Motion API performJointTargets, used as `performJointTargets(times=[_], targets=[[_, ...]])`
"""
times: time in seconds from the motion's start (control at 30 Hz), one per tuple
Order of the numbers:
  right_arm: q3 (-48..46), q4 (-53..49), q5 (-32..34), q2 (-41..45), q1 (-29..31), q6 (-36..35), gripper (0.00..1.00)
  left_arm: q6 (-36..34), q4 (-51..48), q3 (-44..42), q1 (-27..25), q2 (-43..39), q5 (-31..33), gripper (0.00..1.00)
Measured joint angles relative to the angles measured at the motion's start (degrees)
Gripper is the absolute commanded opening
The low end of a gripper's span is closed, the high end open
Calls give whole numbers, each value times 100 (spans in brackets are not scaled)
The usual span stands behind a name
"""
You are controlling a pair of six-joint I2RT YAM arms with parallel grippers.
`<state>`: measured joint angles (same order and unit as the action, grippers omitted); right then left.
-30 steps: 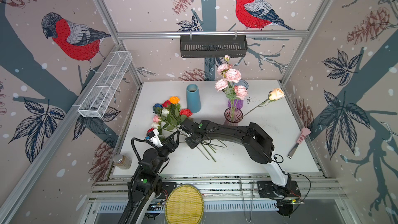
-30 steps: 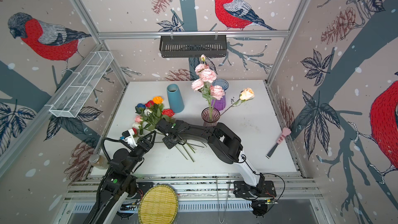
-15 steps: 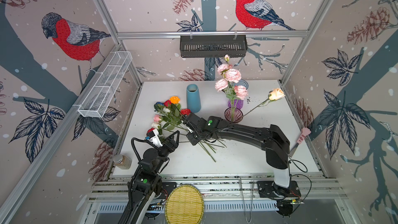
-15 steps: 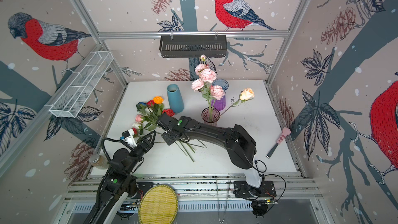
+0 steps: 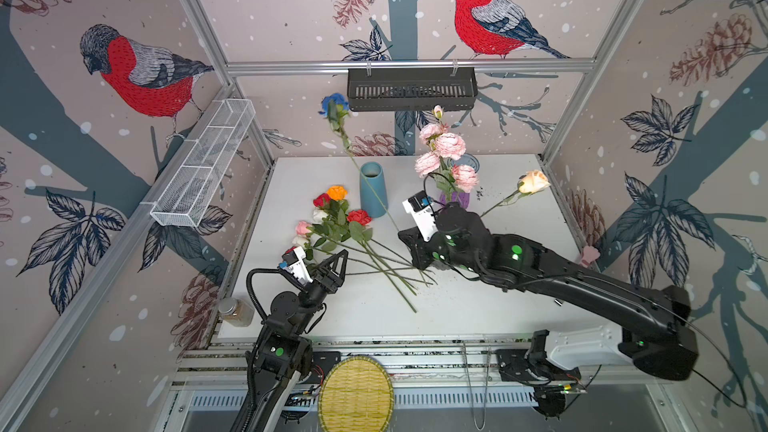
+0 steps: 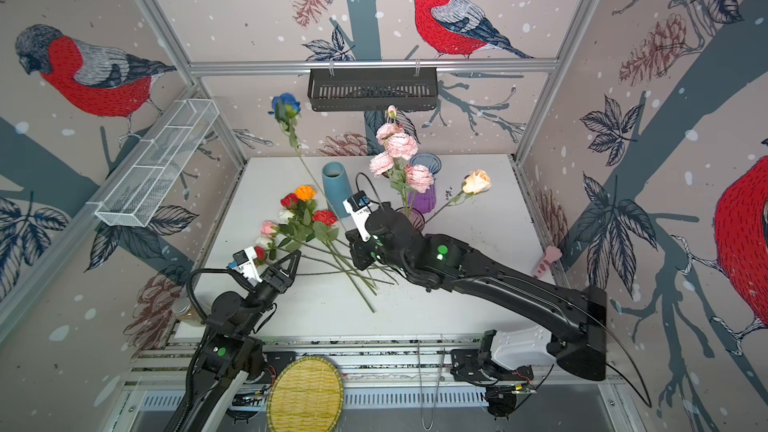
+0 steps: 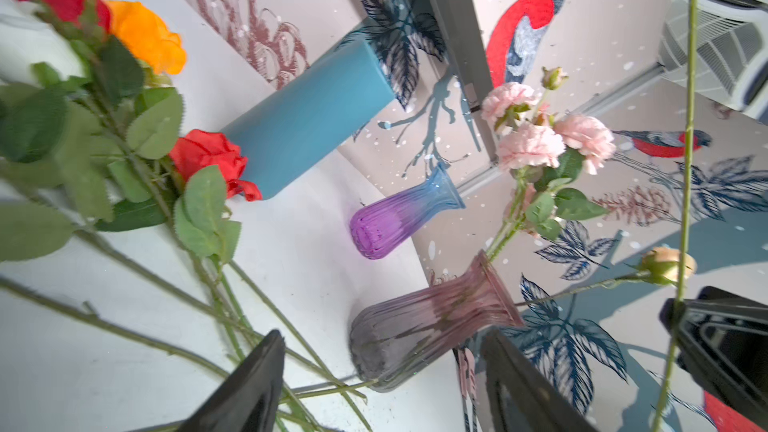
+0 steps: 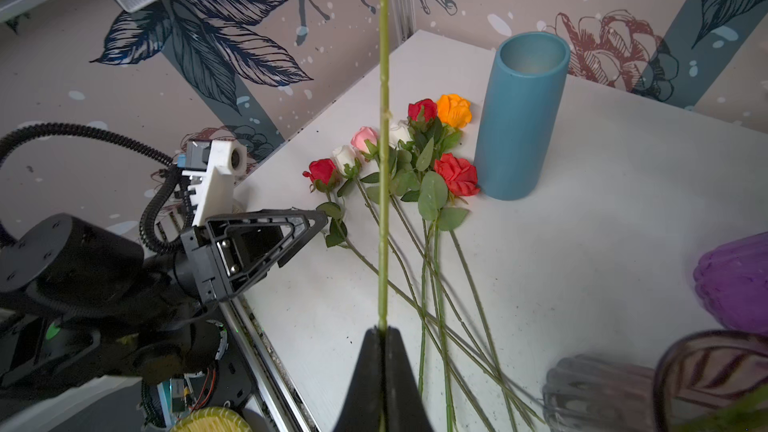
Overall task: Arrange the flowers into the vase
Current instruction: 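Lift the blue rose with the right gripper up toward the left gripper, then close the left gripper on the blue rose stem below the right gripper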
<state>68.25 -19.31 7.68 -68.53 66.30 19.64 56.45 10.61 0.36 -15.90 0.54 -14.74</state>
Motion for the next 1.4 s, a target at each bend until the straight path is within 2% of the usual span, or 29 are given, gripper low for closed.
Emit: performJointTargets(times=[0.07, 0.23, 0.37, 0.6, 0.83, 0.9, 1.03, 1.4], targets=[[-511, 376, -11, 562, 111, -205, 2, -83, 352, 0, 0, -24, -170, 68], [-1709, 1432, -50, 1867, 387, -804, 2, -170, 577, 9, -9, 238, -319, 76], [-2192, 1799, -282, 2312, 483, -1191, 2, -275, 737, 332, -149, 769, -654, 81], [-2378, 2116, -555, 2074, 643, -1357, 1, -389, 2339, 1025, -916, 1781, -1386, 82], [-1954, 2146, -603, 1513, 994, -1523, 1, -177, 3700, 1408, -1075, 2581, -1722, 66], [-1895, 2138, -601, 1460, 1071, -1543, 1, -140, 3884, 1576, -1075, 2719, -1836, 63], [-1875, 2124, -575, 1467, 1115, -1572, 1, -140, 4116, 1873, -1084, 2911, -1978, 48], [-1934, 1978, -472, 1596, 1123, -1628, 1, -243, 4186, 2446, -1084, 3309, -2256, 49]])
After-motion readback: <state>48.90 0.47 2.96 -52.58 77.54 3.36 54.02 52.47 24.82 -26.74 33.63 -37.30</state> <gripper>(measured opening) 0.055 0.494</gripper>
